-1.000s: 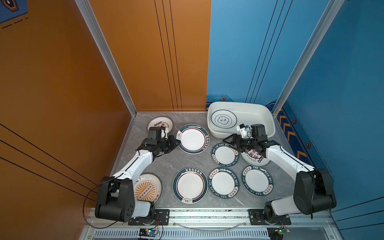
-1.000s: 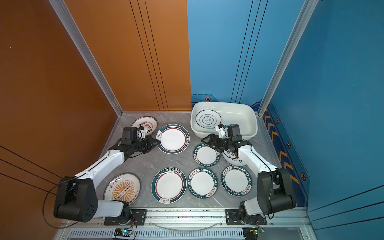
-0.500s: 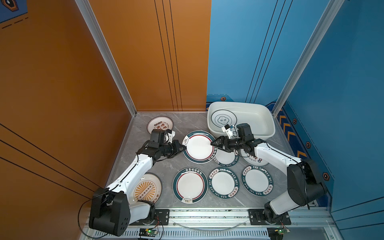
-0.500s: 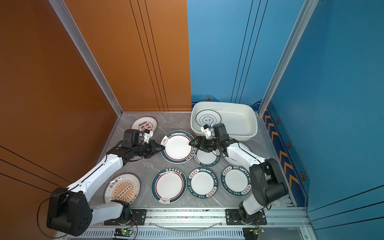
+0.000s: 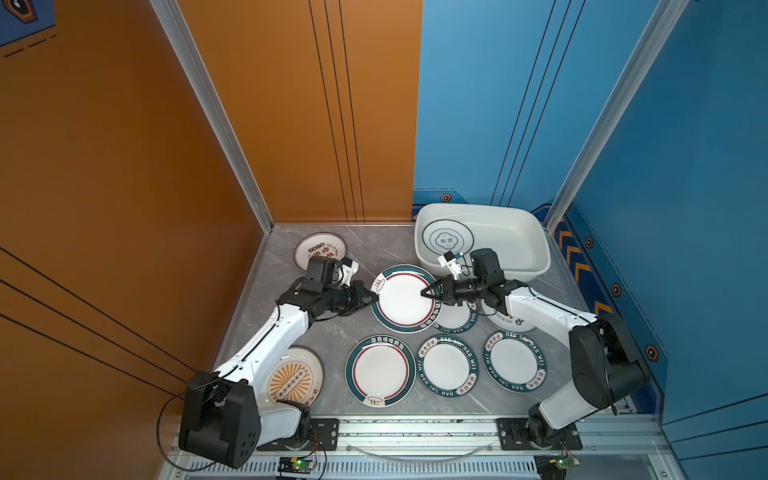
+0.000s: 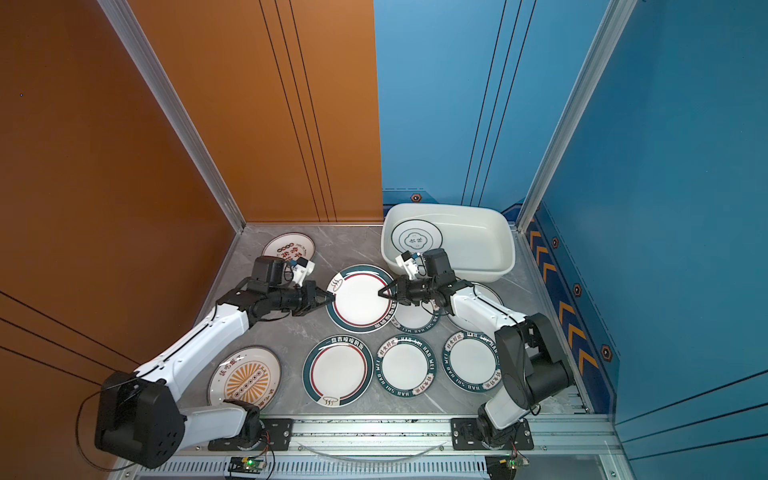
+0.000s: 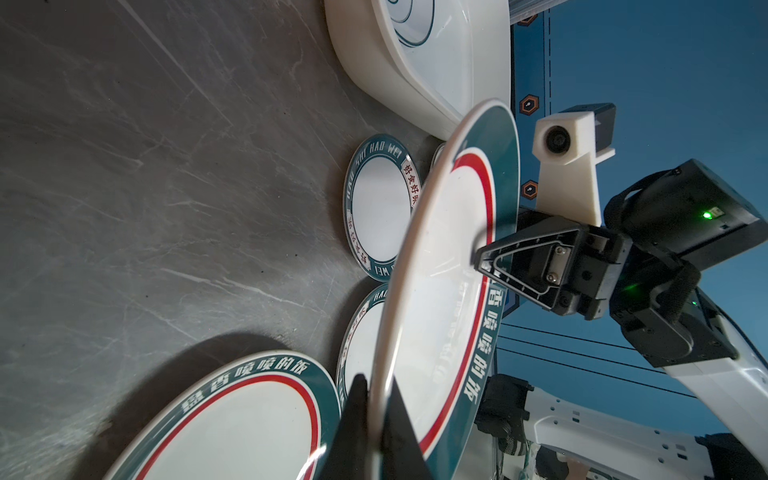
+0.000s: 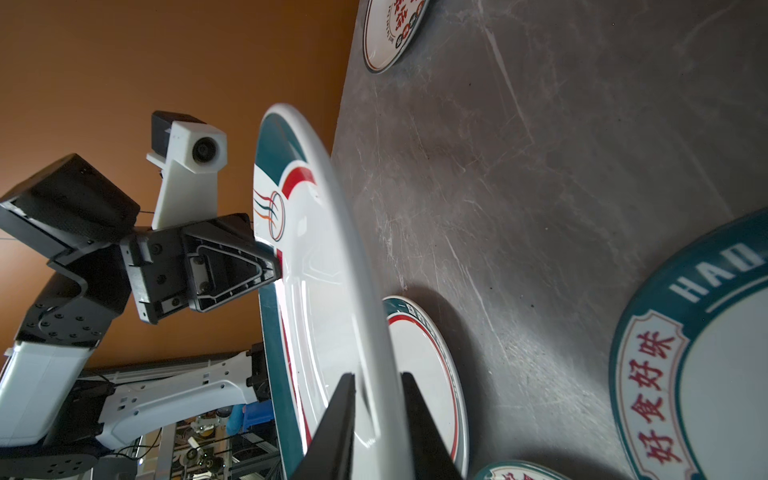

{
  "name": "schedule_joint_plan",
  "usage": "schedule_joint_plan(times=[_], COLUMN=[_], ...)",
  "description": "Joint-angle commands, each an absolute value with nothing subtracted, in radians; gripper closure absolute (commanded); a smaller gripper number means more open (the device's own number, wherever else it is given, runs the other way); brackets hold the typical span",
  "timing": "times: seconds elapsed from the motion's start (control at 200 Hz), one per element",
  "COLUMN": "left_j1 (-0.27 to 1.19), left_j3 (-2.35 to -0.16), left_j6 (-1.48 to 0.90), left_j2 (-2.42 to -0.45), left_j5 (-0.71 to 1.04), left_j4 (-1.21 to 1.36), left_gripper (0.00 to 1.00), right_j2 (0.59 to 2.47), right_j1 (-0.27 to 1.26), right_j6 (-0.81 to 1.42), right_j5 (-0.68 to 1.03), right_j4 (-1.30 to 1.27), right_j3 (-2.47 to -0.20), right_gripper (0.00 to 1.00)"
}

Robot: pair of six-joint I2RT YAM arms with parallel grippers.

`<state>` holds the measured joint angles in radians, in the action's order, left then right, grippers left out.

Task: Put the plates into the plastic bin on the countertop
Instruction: 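Lift the plate toward the right gripper while the right gripper grasps its rim, then carry the plate into the white bin with the right gripper while the left gripper releases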

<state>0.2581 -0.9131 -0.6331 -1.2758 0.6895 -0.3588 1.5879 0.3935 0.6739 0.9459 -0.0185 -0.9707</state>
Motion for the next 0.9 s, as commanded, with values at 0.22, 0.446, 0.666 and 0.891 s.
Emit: schedule_joint_plan(times=[0.22,0.446,0.666,0.891], left_j1=[0.270,0.270,0.266,0.178], left_j3=[-0.968,-0.985,-0.983,-0.930], left_j6=[-0.560,-0.554,-0.524,-0.549], left_j2=[-1.307,-1.315,-1.276,-1.238], left_j5=[0.656,0.624,0.556,0.471], left_j4=[-0.427,-0.432,-0.464,-0.485], left_gripper=[0.91,0.61,0.00,0.02], right_j2=[1.562,1.555,1.569,1.634], right_j1=[0.397,0.343,0.231,0.109], right_j6=[0.626,0.591,0.549,0.643], right_j5=[1.019,1.000,0.965,0.842], right_j4=[0.000,0.104,0.257,0.277], right_j3=[-0.971,-1.036,-1.191,-1.340], right_gripper=[1.00,1.00,1.00,1.00])
